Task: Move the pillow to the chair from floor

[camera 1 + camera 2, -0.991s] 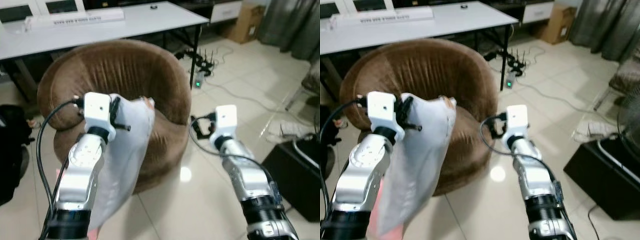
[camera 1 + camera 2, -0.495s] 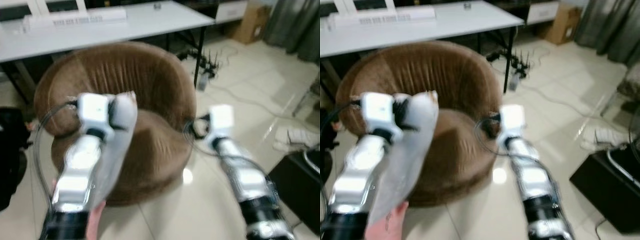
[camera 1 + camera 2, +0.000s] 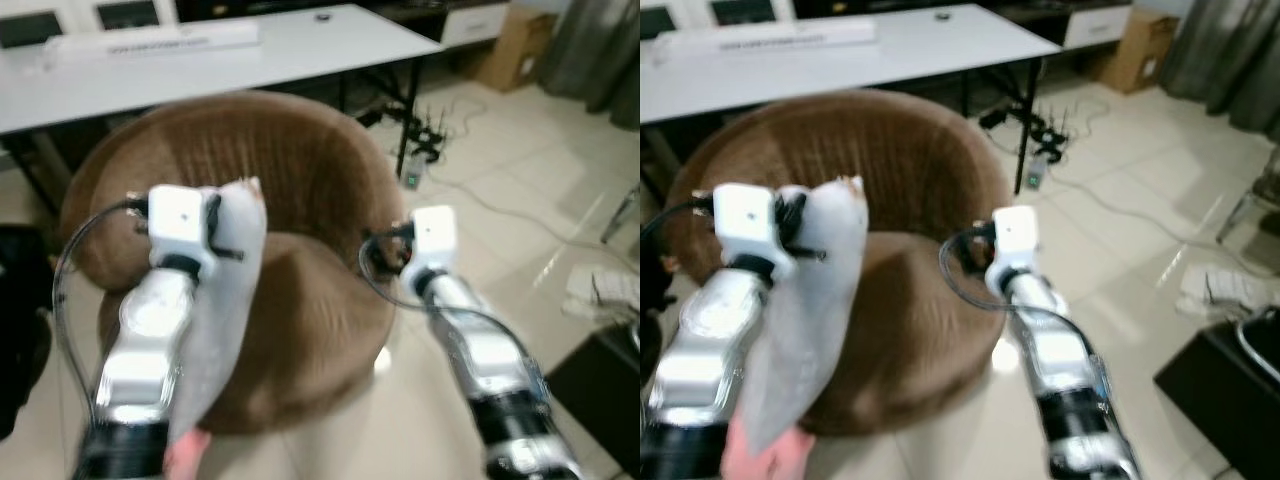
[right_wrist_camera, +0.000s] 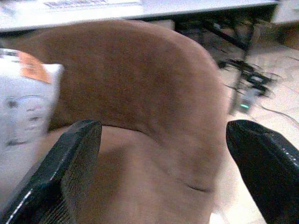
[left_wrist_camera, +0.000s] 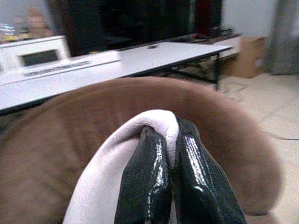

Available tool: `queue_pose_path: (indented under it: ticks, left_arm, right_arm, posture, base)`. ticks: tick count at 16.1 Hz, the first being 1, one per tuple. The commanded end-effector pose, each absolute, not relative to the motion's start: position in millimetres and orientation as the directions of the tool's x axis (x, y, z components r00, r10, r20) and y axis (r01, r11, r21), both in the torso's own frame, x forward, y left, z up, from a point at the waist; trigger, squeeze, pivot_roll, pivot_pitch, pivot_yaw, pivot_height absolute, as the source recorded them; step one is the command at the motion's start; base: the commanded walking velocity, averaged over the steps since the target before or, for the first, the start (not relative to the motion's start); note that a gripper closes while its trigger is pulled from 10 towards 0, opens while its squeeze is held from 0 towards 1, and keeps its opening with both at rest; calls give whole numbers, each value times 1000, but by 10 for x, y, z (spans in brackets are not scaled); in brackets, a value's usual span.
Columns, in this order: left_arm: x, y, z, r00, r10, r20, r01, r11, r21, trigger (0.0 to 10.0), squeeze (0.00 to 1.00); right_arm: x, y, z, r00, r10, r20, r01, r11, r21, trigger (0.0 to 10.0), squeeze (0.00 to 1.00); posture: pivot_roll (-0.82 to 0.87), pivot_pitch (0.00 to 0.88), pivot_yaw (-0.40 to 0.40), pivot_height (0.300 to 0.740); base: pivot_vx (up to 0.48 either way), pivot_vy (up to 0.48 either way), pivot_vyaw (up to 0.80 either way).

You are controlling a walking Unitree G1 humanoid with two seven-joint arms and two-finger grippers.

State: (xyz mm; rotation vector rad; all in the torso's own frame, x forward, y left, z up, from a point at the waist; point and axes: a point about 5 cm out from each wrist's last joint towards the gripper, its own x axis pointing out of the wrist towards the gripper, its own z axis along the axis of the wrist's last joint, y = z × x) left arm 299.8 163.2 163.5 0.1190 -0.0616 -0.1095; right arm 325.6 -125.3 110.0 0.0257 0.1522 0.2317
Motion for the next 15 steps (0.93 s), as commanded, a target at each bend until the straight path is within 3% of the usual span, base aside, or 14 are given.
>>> queue_pose_path:
  ticks: [1, 4, 9, 15]
  left_arm:
    - [3021, 1686, 1797, 987, -106, 123, 88, 985, 147, 10000, 0]
    - [3017, 1701, 1801, 987, -100, 126, 81, 985, 150, 10000, 0]
    - [2987, 1743, 1797, 989, -75, 129, 55, 987, 151, 10000, 0]
    - [3001, 1734, 1787, 990, -60, 124, 39, 986, 163, 10000, 0]
  right_arm:
    - [3276, -1180, 1160, 960, 249, -125, -244, 968, 53, 10000, 0]
    - [3283, -1152, 1169, 957, 263, -122, -259, 965, 52, 10000, 0]
    - [3288, -1089, 1178, 947, 298, -119, -293, 954, 61, 10000, 0]
    - [3290, -1148, 1154, 952, 275, -133, -265, 960, 94, 10000, 0]
  posture:
    - [115, 0, 22, 740]
    - [126, 0, 12, 740]
    - [140, 0, -1, 740]
    - [131, 0, 1, 740]
  base:
    - [431, 0, 0]
    - [433, 0, 0]
    - [432, 0, 710]
    - [337, 0, 0]
